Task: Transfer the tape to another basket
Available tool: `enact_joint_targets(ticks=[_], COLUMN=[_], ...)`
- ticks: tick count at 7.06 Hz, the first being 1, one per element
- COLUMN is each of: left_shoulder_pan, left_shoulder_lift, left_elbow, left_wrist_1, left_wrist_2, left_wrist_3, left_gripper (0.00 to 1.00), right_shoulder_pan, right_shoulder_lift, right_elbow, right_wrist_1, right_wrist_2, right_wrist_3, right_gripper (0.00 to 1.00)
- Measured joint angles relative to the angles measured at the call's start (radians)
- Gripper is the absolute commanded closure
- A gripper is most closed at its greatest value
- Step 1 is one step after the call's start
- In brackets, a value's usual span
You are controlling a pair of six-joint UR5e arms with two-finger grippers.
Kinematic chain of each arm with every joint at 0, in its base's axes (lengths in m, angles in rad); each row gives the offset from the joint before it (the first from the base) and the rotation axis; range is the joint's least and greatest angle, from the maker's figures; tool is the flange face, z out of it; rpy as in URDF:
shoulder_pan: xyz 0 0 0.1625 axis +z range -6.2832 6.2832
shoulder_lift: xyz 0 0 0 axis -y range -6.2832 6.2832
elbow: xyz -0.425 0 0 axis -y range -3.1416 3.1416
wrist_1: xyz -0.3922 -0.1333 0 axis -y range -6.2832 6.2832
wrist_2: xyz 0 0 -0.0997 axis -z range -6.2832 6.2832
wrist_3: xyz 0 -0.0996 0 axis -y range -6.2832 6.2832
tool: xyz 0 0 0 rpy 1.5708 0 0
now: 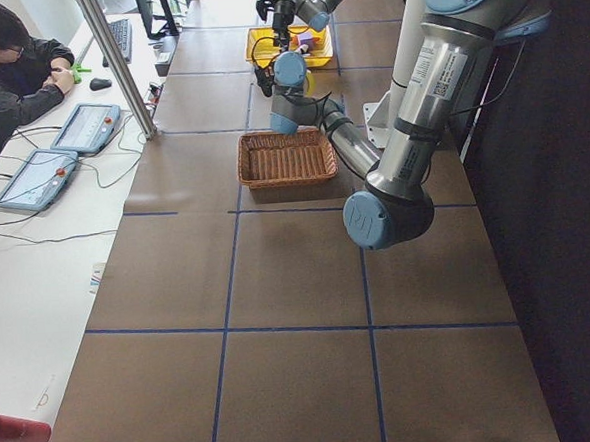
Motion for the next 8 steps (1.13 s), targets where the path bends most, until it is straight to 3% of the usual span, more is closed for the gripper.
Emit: enact_joint_targets(ticks=[3, 5, 8], left_shoulder_pan=[0.015, 0.085, 0.196], left_shoulder_lift=[-0.001, -0.006, -0.065], left_elbow=[-0.006, -0.007, 0.001], left_wrist_1=[0.333, 0.522, 0.838], left_wrist_2=[0.047, 0.206, 0.428], left_wrist_3=[0.335, 0.504, 0.694], left_gripper=[1.0, 1.0, 0.95], right_shoulder_pan=[0.12, 0.187, 0.29], right_shoulder_lift=[-0.025, -0.079, -0.171], right_elbow=[0.004, 0.005, -0.001], right_wrist_1=[-0.338, -0.503, -0.618], right_wrist_2=[-0.001, -0.001, 0.022], right_wrist_3=[-0.409, -0.69, -0.979], right_gripper=[0.0, 0.0, 0.0])
